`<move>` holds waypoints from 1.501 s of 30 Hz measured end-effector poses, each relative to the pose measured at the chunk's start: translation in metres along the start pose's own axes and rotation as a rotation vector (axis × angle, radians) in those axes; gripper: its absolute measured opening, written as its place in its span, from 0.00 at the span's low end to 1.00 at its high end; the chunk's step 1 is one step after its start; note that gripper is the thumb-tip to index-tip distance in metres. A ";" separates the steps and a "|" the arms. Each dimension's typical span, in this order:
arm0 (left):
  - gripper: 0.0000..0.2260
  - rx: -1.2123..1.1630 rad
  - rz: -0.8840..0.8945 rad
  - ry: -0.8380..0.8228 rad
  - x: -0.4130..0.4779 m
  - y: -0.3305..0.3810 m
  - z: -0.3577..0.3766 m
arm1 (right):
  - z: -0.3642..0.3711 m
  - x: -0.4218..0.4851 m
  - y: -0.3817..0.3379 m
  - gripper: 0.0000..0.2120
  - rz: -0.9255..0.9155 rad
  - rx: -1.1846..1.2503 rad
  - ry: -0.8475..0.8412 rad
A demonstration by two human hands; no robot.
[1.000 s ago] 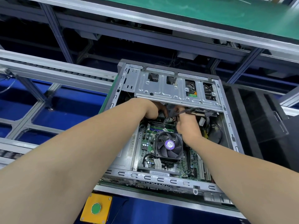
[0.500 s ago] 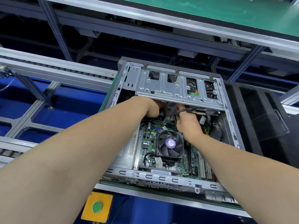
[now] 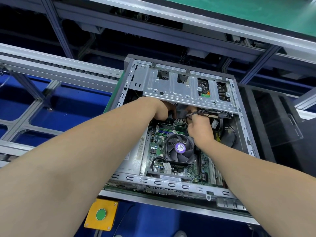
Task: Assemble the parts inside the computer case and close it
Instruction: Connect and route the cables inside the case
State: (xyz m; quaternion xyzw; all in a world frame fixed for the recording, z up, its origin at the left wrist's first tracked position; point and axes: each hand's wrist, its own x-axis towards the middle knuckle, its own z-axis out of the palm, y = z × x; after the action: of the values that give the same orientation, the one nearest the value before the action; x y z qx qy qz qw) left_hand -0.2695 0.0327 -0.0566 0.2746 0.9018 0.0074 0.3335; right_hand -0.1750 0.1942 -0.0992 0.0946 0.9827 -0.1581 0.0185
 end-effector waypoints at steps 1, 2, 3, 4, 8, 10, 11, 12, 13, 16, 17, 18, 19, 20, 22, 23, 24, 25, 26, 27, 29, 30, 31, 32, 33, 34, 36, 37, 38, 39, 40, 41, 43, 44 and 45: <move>0.11 -0.001 0.023 0.003 0.000 0.000 0.000 | 0.000 0.000 0.000 0.09 -0.002 0.006 -0.002; 0.10 -0.010 0.039 0.006 0.002 -0.001 0.000 | 0.000 0.001 0.000 0.08 -0.003 0.010 -0.004; 0.11 -0.006 0.049 -0.003 0.002 -0.001 0.000 | 0.000 0.001 -0.001 0.08 -0.002 0.007 -0.009; 0.10 0.002 0.052 -0.013 0.000 -0.001 -0.001 | 0.000 0.001 -0.001 0.08 -0.002 0.002 -0.015; 0.16 -0.024 0.095 0.002 -0.003 0.001 -0.003 | 0.001 0.001 -0.001 0.09 0.014 0.020 -0.028; 0.15 -0.005 0.085 -0.006 -0.003 0.001 -0.002 | 0.001 0.000 0.000 0.09 0.019 0.022 -0.023; 0.16 -0.018 0.087 -0.003 -0.002 0.001 -0.001 | 0.001 0.000 0.000 0.09 0.016 0.014 -0.024; 0.19 -0.020 0.098 0.001 -0.002 0.001 -0.001 | 0.001 0.000 0.000 0.10 0.011 0.000 -0.027; 0.21 -0.019 0.106 0.002 -0.002 0.001 -0.001 | 0.001 0.000 0.000 0.12 0.001 -0.018 -0.031; 0.14 0.013 0.062 0.002 -0.001 0.002 0.001 | 0.002 0.000 -0.002 0.21 -0.050 -0.043 0.002; 0.10 0.021 0.041 0.002 -0.001 0.002 0.001 | 0.002 0.000 -0.002 0.23 -0.060 -0.048 0.017; 0.10 0.022 0.030 0.005 -0.002 0.003 0.001 | 0.002 0.000 -0.002 0.23 -0.060 -0.061 0.024; 0.10 0.022 0.023 0.005 -0.001 0.003 0.001 | 0.003 0.000 -0.001 0.22 -0.052 -0.076 0.023; 0.11 0.024 0.037 0.008 -0.001 0.002 0.001 | 0.003 0.000 -0.001 0.19 -0.039 -0.082 0.017; 0.20 0.009 0.070 0.007 0.000 0.001 0.000 | 0.003 0.001 0.000 0.14 -0.006 -0.061 0.002; 0.22 0.000 0.083 0.007 0.000 0.001 -0.001 | 0.003 0.001 0.000 0.13 0.006 -0.044 -0.001; 0.23 -0.008 0.097 0.012 -0.001 0.001 -0.001 | 0.003 0.001 0.001 0.13 0.011 -0.028 0.000; 0.23 -0.010 0.104 0.013 -0.001 0.002 0.000 | 0.004 0.000 0.001 0.13 0.013 -0.015 0.003; 0.23 -0.009 0.108 0.012 -0.001 0.002 0.000 | 0.004 0.001 0.001 0.13 0.016 -0.006 0.006; 0.23 -0.007 0.110 0.013 -0.001 0.003 0.000 | 0.004 0.001 0.001 0.13 0.021 -0.002 0.008; 0.23 -0.006 0.109 0.014 -0.002 0.003 0.000 | 0.004 0.002 0.001 0.13 0.035 -0.008 0.005; 0.23 -0.006 0.108 0.014 -0.001 0.003 0.000 | 0.004 0.002 0.000 0.14 0.041 -0.012 0.002; 0.23 -0.008 0.107 0.013 -0.001 0.003 0.000 | 0.003 0.001 0.000 0.15 0.042 -0.016 -0.002; 0.24 -0.010 0.106 0.010 -0.001 0.003 0.000 | 0.003 0.001 -0.001 0.16 0.039 -0.020 -0.005; 0.24 -0.009 0.103 0.005 -0.001 0.003 0.000 | 0.003 0.001 -0.001 0.18 0.034 -0.024 -0.006; 0.24 -0.005 0.099 0.000 -0.001 0.002 0.000 | 0.003 0.001 -0.001 0.18 0.029 -0.027 -0.005; 0.23 0.009 0.093 -0.009 0.000 0.001 0.000 | 0.003 0.001 0.000 0.17 0.028 -0.034 -0.002; 0.23 0.016 0.088 -0.014 0.000 0.000 0.000 | 0.003 0.001 0.000 0.17 0.028 -0.035 -0.003; 0.23 0.025 0.081 -0.019 0.001 0.000 0.001 | 0.003 0.001 0.000 0.18 0.025 -0.031 -0.005; 0.23 0.028 0.078 -0.018 0.001 0.000 0.001 | 0.003 0.001 0.000 0.18 0.020 -0.028 -0.009; 0.23 0.029 0.077 -0.013 0.002 0.000 0.001 | 0.003 0.001 0.001 0.18 0.016 -0.026 -0.015; 0.23 0.030 0.077 -0.011 0.002 0.001 0.001 | 0.003 0.001 0.001 0.18 0.013 -0.027 -0.019; 0.23 0.031 0.075 -0.014 0.001 0.001 0.001 | 0.003 0.002 0.001 0.18 0.012 -0.031 -0.026; 0.23 0.021 0.078 -0.013 0.002 0.001 0.001 | 0.004 0.002 0.001 0.20 0.008 -0.036 -0.030; 0.23 0.014 0.082 -0.011 0.003 0.001 0.001 | 0.004 0.002 0.000 0.22 0.004 -0.041 -0.033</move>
State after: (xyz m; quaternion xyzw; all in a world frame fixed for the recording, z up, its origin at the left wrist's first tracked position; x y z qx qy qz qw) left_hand -0.2701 0.0351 -0.0588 0.3136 0.8881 0.0132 0.3358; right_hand -0.1771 0.1932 -0.1036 0.0933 0.9851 -0.1397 0.0370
